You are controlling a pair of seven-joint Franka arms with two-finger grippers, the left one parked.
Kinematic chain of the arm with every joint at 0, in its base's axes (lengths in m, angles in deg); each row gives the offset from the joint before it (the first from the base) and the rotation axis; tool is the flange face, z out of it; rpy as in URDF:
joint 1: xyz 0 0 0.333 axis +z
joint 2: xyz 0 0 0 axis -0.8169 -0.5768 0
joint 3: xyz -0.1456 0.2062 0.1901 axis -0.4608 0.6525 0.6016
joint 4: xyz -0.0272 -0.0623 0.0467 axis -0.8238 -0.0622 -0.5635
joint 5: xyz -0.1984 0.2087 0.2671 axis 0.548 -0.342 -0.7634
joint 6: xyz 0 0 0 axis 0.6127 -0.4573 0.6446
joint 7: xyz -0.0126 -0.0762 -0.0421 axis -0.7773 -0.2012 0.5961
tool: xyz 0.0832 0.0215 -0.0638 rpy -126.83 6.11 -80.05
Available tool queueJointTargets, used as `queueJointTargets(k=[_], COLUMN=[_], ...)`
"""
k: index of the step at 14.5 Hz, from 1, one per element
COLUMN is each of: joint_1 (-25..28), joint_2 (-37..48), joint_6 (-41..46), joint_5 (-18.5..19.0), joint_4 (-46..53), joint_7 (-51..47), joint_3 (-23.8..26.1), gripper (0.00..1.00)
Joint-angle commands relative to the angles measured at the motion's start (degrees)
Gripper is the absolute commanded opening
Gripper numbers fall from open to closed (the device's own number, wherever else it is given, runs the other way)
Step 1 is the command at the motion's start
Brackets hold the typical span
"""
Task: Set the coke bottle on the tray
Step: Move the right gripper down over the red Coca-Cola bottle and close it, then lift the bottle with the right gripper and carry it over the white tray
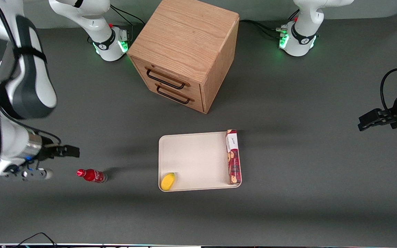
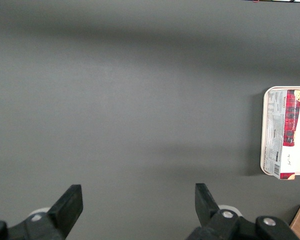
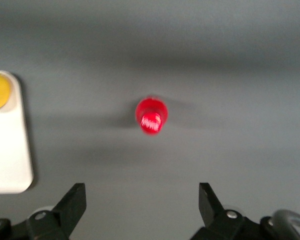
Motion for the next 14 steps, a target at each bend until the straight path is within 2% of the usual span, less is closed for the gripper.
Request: queueJointTargets(k=[1,9,10,11,14], joint_1=[0.76,0.50,0.50,0.50,0.58], joint_2=[-3.39,-8.94,-8.94,-8.94,-8.50], joint_6=[-3.20,-13.24,-13.24,-13.24,-13.24], joint_5=[2.10,2.63,2.63,2.72,2.72], joint_4=[3.08,0.10,-0.25,-0.34,-1.04], joint_7=[0.22,0.14,0.22,0.22,0.22], joint_3=[-0.03,0.05,0.05,0.05,0.14], gripper=[1.00,1.00,0.96,0.89,0.42])
